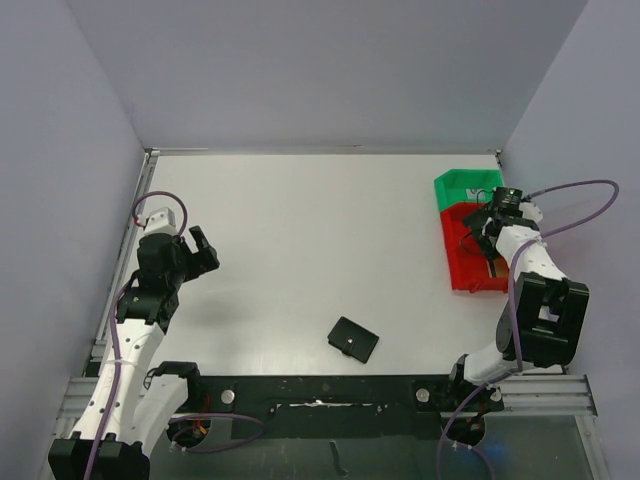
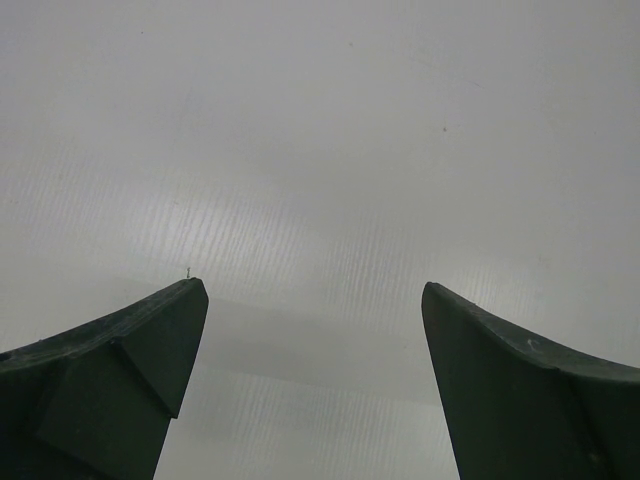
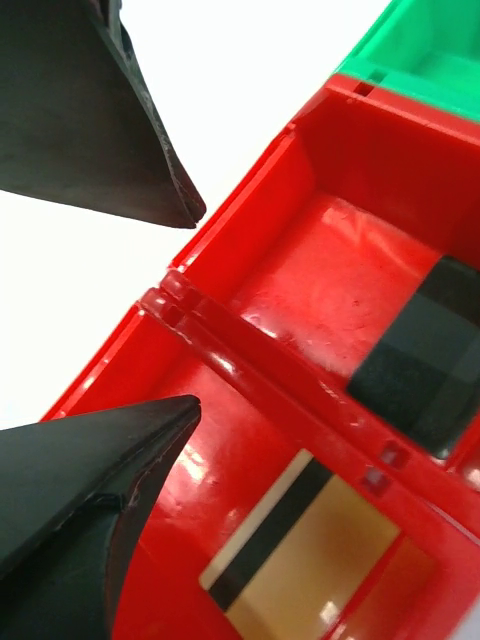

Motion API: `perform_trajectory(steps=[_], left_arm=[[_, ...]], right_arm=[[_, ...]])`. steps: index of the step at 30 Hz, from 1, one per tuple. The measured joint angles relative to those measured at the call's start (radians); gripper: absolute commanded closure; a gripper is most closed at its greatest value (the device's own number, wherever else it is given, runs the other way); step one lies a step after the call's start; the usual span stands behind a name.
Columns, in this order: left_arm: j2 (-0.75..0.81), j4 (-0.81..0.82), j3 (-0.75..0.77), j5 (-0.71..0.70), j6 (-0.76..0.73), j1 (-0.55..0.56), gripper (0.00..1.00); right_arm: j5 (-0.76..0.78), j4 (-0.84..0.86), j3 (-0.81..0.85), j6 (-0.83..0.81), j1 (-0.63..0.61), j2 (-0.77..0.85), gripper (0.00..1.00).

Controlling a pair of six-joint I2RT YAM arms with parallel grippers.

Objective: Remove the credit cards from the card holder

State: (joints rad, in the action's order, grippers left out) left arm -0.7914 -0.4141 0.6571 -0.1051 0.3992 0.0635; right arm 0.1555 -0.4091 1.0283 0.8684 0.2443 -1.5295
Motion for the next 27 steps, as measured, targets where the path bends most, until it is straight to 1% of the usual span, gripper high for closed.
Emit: perform_trajectory(steps=[3, 8, 15, 18, 20, 21, 25, 27], left_arm=[[0.0, 0.0, 0.0, 0.0, 0.0, 0.0, 0.11], [-0.006, 0.0, 0.0, 0.0, 0.0, 0.0, 0.11], [-0.011, 0.0, 0.0, 0.0, 0.0, -0.001, 0.11], [-0.015, 0.0, 0.0, 0.0, 0.0, -0.001, 0.11], [-0.019, 0.0, 0.0, 0.0, 0.0, -0.002, 0.11], [-0.019, 0.0, 0.0, 0.0, 0.0, -0.002, 0.11], [-0.021, 0.0, 0.0, 0.0, 0.0, -0.002, 0.11], [-0.022, 0.0, 0.0, 0.0, 0.0, -0.002, 0.11]], right_arm=[[0.047, -0.05, 0.003, 0.044, -0.045, 0.0, 0.3], [0.127, -0.123, 0.045, 0.114, -0.106, -0.009, 0.34], [0.189, -0.148, 0.084, 0.161, -0.105, -0.055, 0.4], [0.193, -0.153, 0.097, 0.166, -0.101, -0.086, 0.5], [0.192, -0.154, 0.097, 0.167, -0.101, -0.095, 0.52], [0.192, -0.154, 0.097, 0.165, -0.101, -0.097, 0.55], [0.18, -0.154, 0.097, 0.151, -0.1, -0.102, 0.72], [0.172, -0.152, 0.098, 0.148, -0.1, -0.102, 0.74]])
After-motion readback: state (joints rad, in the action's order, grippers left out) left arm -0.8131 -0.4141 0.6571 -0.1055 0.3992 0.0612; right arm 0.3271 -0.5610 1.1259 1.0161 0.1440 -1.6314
